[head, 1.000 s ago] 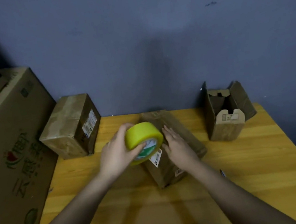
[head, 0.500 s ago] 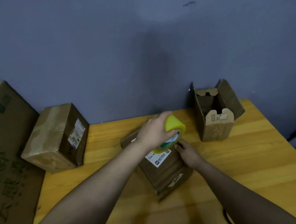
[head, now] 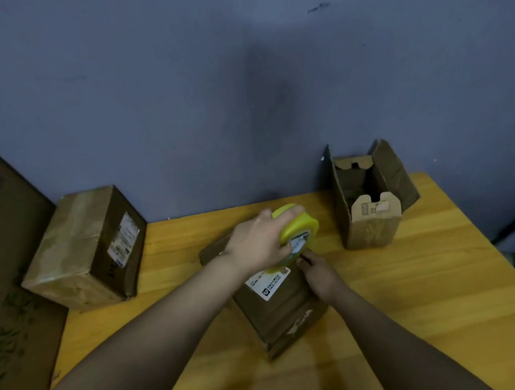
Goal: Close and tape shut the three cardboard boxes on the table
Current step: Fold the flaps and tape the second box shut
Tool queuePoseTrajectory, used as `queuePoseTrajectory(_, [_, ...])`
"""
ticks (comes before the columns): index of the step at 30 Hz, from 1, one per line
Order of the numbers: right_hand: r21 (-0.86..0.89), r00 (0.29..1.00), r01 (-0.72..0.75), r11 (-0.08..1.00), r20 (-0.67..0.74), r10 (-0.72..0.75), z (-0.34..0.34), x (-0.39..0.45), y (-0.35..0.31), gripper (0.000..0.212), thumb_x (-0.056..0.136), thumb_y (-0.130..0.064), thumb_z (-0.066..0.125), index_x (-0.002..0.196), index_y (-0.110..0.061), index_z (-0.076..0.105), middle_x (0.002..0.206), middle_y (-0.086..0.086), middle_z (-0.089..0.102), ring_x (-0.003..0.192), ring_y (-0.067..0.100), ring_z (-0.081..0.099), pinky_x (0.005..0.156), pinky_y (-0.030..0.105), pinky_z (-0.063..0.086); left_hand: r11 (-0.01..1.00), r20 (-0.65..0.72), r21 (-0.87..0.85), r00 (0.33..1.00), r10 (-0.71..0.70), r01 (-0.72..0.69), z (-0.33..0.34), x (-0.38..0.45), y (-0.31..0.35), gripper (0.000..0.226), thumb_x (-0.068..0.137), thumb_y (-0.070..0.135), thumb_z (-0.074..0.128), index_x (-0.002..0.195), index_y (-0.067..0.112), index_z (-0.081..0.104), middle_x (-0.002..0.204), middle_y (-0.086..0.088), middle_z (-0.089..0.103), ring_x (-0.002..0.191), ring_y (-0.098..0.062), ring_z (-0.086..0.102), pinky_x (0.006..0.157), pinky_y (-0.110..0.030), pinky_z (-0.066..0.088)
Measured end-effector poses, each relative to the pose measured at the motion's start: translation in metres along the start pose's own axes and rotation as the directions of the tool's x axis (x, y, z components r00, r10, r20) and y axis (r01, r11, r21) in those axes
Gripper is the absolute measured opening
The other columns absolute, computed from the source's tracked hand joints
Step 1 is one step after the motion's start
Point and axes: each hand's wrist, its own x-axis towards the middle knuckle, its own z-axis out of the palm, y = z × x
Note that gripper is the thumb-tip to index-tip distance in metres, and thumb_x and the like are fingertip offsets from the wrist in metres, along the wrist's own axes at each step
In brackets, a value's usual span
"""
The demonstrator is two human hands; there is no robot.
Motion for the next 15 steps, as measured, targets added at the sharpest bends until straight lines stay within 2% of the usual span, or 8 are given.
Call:
queuePoseTrajectory(5, [0.017,1.000,-0.011,1.000,-0.005,0.011,0.000,-0.001,-0.001,0.029,0.102,-0.024,0.041,0.128,-0.024,0.054,0.128,0.006,0.058,0.114,0.026,0.052,0.099,0.041,0.042,0.994,0.062,0.104,0.997,0.038,-0.044,-0.011,0.005,0.006,0.069,0.090,0.038,0.055,0.147,0.041,0.017,0.121,-0.012,0.049,0.097,-0.031,0.059,0.064,-0.031,0.040])
queuePoseTrajectory(9, [0.005,0.999,-0.051,0.999,0.020,0.051,0.001,0.002,0.000,0.039,0.102,-0.032,0.039,0.140,-0.026,0.046,0.142,0.005,0.050,0.126,0.026,0.047,0.107,0.044,0.038,0.991,0.111,0.133,0.994,0.005,-0.020,-0.020,0.000,0.002,0.070,0.089,0.039,0.056,0.148,0.039,0.018,0.124,-0.013,0.049,0.103,-0.032,0.058,0.068,-0.032,0.040])
queuePoseTrajectory(12, [-0.011,0.999,-0.052,0.999,0.010,0.052,-0.001,-0.003,-0.006,0.042,0.104,-0.029,0.038,0.145,-0.022,0.040,0.146,0.004,0.044,0.133,0.027,0.041,0.109,0.037,0.035,0.985,0.186,0.170,0.982,-0.017,-0.015,-0.025,-0.008,0.000,0.070,0.088,0.038,0.058,0.147,0.038,0.020,0.126,-0.013,0.049,0.106,-0.032,0.057,0.073,-0.033,0.045])
queuePoseTrajectory(15, [0.004,0.999,-0.036,0.999,0.014,0.036,-0.002,-0.004,-0.007,0.041,0.103,-0.030,0.038,0.144,-0.030,0.042,0.145,0.002,0.047,0.128,0.024,0.046,0.107,0.038,0.038,0.978,0.233,0.207,0.971,-0.051,0.002,-0.032,-0.019,-0.005,0.068,0.088,0.038,0.057,0.147,0.037,0.022,0.130,-0.013,0.049,0.113,-0.031,0.055,0.075,-0.031,0.044])
